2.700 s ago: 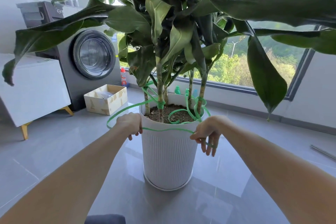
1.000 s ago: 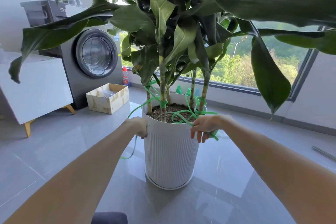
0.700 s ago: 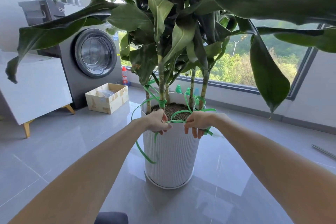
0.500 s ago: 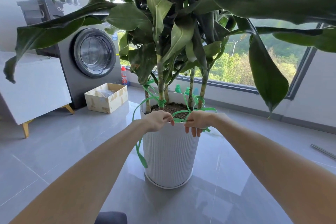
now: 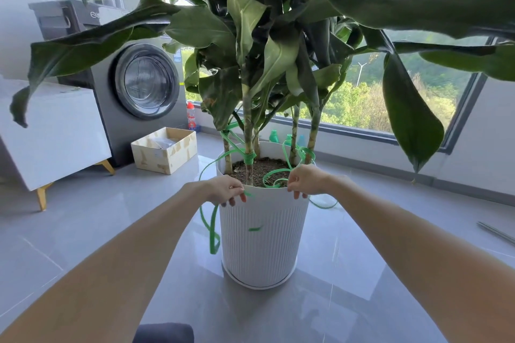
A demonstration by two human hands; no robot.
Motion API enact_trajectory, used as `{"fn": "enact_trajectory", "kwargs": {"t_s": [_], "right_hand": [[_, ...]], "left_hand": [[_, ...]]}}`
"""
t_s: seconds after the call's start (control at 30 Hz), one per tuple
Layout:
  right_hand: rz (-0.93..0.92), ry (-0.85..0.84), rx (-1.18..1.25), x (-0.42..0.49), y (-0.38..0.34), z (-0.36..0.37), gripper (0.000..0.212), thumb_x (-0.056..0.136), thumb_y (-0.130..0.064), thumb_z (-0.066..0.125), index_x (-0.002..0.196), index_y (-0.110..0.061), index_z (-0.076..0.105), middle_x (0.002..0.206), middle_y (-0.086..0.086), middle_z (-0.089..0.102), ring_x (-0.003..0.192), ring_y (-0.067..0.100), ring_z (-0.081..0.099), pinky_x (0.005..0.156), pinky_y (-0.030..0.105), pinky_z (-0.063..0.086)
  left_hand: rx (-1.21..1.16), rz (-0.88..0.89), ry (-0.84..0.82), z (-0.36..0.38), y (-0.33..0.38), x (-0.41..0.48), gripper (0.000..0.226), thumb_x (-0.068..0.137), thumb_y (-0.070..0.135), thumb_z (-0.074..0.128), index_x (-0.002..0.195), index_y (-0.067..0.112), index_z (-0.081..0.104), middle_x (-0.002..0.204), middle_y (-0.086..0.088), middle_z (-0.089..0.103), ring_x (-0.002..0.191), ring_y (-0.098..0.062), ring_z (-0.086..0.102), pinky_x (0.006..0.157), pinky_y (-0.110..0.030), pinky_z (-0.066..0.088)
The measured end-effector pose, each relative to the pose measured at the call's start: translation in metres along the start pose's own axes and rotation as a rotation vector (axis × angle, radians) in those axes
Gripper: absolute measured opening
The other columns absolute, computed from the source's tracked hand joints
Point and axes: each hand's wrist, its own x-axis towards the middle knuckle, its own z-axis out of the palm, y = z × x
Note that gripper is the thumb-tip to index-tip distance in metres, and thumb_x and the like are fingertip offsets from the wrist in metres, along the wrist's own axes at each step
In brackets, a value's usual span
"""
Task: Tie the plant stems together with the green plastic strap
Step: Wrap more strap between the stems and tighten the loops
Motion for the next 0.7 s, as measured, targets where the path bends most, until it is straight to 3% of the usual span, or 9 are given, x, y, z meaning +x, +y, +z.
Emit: {"fn": "enact_trajectory", "kwargs": {"t_s": [0.07, 0.13, 0.2, 0.27, 0.37, 0.43, 0.53, 0.6, 0.7], "right_hand": [[-0.005, 0.044, 0.014, 0.004, -0.007, 0.001, 0.016, 0.095, -0.016, 0.051, 0.097, -0.011, 0.065, 0.08, 0.0, 0.071, 0.064, 0.014, 0.061, 0.074, 0.029, 0.053], [0.005, 0.085, 0.012, 0.006, -0.011, 0.002, 0.016, 0.094, -0.016, 0.049, 0.097, -0.013, 0.065, 0.077, -0.003, 0.07, 0.065, 0.014, 0.062, 0.078, 0.033, 0.055], [0.019, 0.141, 0.019, 0.007, -0.012, 0.002, 0.018, 0.094, -0.015, 0.049, 0.096, -0.015, 0.066, 0.076, -0.003, 0.07, 0.064, 0.013, 0.061, 0.076, 0.033, 0.055], [0.032, 0.201, 0.022, 0.007, -0.013, 0.001, 0.021, 0.092, -0.013, 0.048, 0.095, -0.017, 0.068, 0.08, -0.001, 0.07, 0.071, 0.014, 0.062, 0.078, 0.034, 0.055], [0.044, 0.301, 0.045, 0.009, -0.015, 0.001, 0.024, 0.09, -0.01, 0.048, 0.095, -0.018, 0.07, 0.093, 0.002, 0.07, 0.089, 0.021, 0.064, 0.083, 0.036, 0.054], [0.044, 0.361, 0.077, 0.011, -0.015, 0.002, 0.023, 0.09, -0.01, 0.049, 0.094, -0.017, 0.071, 0.1, 0.003, 0.069, 0.092, 0.022, 0.063, 0.083, 0.036, 0.054], [0.044, 0.366, 0.074, 0.016, -0.013, 0.003, 0.019, 0.091, -0.014, 0.052, 0.094, -0.019, 0.07, 0.104, 0.003, 0.068, 0.094, 0.02, 0.061, 0.084, 0.035, 0.053], [0.039, 0.3, 0.083, 0.019, -0.009, 0.004, 0.013, 0.091, -0.022, 0.057, 0.097, -0.019, 0.069, 0.105, 0.002, 0.067, 0.095, 0.018, 0.06, 0.084, 0.032, 0.05], [-0.005, 0.142, 0.116, 0.017, -0.004, 0.006, 0.025, 0.088, -0.032, 0.064, 0.103, -0.014, 0.07, 0.103, 0.001, 0.066, 0.093, 0.014, 0.056, 0.081, 0.025, 0.045]], "left_hand": [[0.055, -0.039, -0.1, 0.001, -0.005, 0.0, 0.023, 0.1, 0.021, 0.041, 0.096, 0.021, 0.064, 0.092, -0.002, 0.067, 0.08, -0.017, 0.06, 0.069, -0.028, 0.048], [0.122, -0.087, -0.159, 0.0, -0.006, -0.006, 0.023, 0.096, 0.018, 0.045, 0.109, 0.021, 0.064, 0.088, 0.007, 0.065, 0.083, -0.014, 0.058, 0.063, -0.023, 0.045], [0.114, -0.105, -0.142, -0.003, -0.01, -0.007, 0.028, 0.091, 0.019, 0.053, 0.117, 0.022, 0.063, 0.099, 0.004, 0.066, 0.091, -0.015, 0.061, 0.071, -0.023, 0.05], [0.058, -0.087, -0.008, -0.006, -0.013, -0.005, 0.027, 0.088, 0.022, 0.061, 0.115, 0.021, 0.066, 0.112, -0.002, 0.066, 0.102, -0.018, 0.062, 0.086, -0.028, 0.052], [-0.163, -0.016, 0.406, -0.011, -0.008, -0.002, 0.023, 0.087, 0.023, 0.064, 0.109, 0.018, 0.07, 0.111, -0.005, 0.068, 0.101, -0.019, 0.062, 0.085, -0.025, 0.046], [-0.348, 0.004, 0.59, -0.013, 0.0, 0.001, 0.023, 0.087, 0.022, 0.066, 0.108, 0.016, 0.071, 0.108, -0.005, 0.069, 0.1, -0.02, 0.062, 0.085, -0.025, 0.044], [-0.504, -0.003, 0.623, -0.009, 0.01, 0.009, 0.025, 0.085, 0.024, 0.068, 0.108, 0.013, 0.072, 0.105, -0.007, 0.071, 0.09, -0.02, 0.06, 0.084, -0.027, 0.048], [-0.565, -0.021, 0.641, -0.006, 0.013, 0.014, 0.026, 0.083, 0.025, 0.071, 0.106, 0.013, 0.072, 0.104, -0.006, 0.071, 0.094, -0.022, 0.062, 0.089, -0.031, 0.051], [-0.622, -0.041, 0.665, -0.004, 0.016, 0.02, 0.028, 0.081, 0.025, 0.074, 0.105, 0.012, 0.073, 0.104, -0.004, 0.071, 0.102, -0.021, 0.06, 0.092, -0.03, 0.049]]}}
